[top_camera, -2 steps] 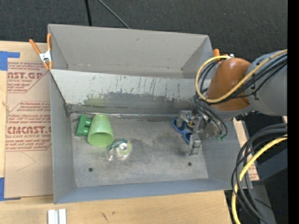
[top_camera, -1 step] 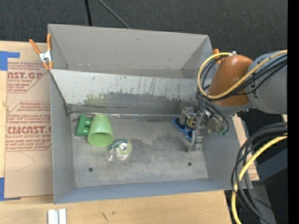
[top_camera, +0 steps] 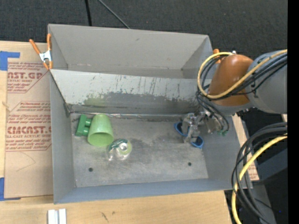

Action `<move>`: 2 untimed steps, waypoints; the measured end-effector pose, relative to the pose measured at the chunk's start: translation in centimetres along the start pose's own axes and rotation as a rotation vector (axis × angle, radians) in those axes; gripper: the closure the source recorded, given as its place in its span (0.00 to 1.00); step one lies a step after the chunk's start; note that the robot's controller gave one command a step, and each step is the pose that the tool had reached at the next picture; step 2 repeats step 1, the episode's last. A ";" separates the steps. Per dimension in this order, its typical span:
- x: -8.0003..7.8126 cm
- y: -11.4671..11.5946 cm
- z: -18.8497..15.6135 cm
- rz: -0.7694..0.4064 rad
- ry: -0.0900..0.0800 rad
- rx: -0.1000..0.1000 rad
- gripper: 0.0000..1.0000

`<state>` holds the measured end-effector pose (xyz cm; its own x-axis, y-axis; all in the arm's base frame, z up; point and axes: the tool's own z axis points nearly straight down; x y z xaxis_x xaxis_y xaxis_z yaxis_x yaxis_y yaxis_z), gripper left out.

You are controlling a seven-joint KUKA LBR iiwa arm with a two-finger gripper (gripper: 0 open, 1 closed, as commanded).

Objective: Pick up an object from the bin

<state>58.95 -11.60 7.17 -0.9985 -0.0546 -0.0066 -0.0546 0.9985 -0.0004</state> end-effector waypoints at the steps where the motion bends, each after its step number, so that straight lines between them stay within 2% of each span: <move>1: 0.2 0.6 -14.2 -0.017 -0.005 0.003 1.00; 2: 0.2 0.6 -14.2 -0.017 -0.005 0.003 1.00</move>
Offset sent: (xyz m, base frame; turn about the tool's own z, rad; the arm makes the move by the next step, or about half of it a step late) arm -0.0056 0.0062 0.1363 -0.0184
